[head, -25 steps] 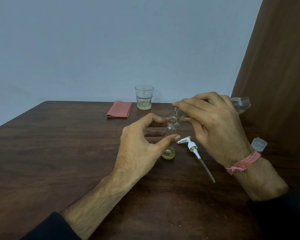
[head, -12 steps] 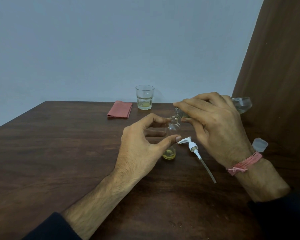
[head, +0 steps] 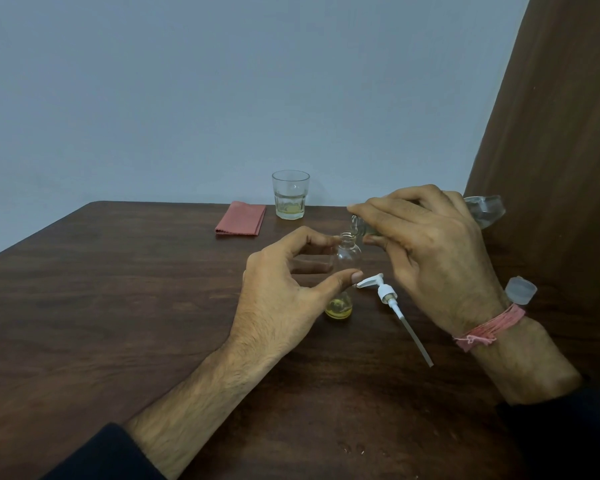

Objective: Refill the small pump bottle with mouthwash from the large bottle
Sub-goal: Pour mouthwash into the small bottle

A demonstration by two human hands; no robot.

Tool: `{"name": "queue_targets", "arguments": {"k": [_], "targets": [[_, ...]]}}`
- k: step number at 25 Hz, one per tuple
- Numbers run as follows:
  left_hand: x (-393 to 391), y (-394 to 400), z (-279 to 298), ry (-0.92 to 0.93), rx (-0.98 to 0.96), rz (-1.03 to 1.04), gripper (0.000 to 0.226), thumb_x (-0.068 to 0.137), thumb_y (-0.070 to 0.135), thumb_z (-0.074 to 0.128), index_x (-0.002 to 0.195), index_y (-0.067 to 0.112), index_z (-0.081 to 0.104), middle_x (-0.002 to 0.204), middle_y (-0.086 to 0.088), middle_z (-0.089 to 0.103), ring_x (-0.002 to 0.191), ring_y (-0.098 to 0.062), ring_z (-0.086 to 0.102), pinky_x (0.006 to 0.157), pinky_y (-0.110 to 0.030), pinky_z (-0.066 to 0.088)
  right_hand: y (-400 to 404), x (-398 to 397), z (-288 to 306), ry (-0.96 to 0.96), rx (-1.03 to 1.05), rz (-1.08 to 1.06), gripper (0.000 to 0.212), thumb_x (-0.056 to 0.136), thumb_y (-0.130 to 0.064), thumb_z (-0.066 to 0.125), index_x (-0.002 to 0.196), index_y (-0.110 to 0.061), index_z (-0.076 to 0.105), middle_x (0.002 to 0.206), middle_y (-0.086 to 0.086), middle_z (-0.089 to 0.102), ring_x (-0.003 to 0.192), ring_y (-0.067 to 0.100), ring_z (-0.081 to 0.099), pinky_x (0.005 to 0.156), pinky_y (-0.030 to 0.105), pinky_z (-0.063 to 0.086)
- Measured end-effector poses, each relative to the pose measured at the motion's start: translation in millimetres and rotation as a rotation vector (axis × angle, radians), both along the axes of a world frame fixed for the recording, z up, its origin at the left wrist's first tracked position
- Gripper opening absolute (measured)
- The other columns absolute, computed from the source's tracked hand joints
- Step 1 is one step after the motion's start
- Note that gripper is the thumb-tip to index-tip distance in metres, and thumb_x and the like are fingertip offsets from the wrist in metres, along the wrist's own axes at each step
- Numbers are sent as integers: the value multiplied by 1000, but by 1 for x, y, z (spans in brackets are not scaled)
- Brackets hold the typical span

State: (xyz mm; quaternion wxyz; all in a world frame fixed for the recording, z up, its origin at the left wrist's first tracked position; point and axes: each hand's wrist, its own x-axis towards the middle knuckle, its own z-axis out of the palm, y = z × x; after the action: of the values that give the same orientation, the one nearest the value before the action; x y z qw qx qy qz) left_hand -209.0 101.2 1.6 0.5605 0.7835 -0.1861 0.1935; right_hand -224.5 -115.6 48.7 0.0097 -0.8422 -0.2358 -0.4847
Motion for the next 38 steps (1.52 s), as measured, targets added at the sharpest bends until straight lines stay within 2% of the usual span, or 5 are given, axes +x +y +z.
{"name": "queue_targets", "arguments": {"k": [12,17,29,38], "targets": [[0,0,-1,1,-7,-7,42,78,51,103,113,44,81,115,21,86,98,7,83,85,-36,73,1,0,0,0,-4,-10,49,88,-3,85,135,-15,75,128,-1,78,114,33,69,94,51,49],[0,0,0,1,-8,-15,43,78,50,103,115,43,81,115,21,86,99,7,83,84,-29,72,1,0,0,-2,-4,-9,51,88,-3,86,136,-16,75,128,-1,78,115,33,69,94,51,49],[-2,0,2,19,9,0,45,78,51,102,116,43,81,115,20,85,100,7,82,90,-39,72,2,-2,1,5,-1,-12,49,89,-5,84,135,-15,75,128,-1,78,115,33,69,94,51,48],[-2,-1,2,24,-3,-8,44,78,48,103,116,40,81,115,19,86,100,5,83,86,-33,73,3,-2,2,11,-4,-14,52,86,0,86,135,-13,75,127,1,78,114,34,69,94,52,48]]}}
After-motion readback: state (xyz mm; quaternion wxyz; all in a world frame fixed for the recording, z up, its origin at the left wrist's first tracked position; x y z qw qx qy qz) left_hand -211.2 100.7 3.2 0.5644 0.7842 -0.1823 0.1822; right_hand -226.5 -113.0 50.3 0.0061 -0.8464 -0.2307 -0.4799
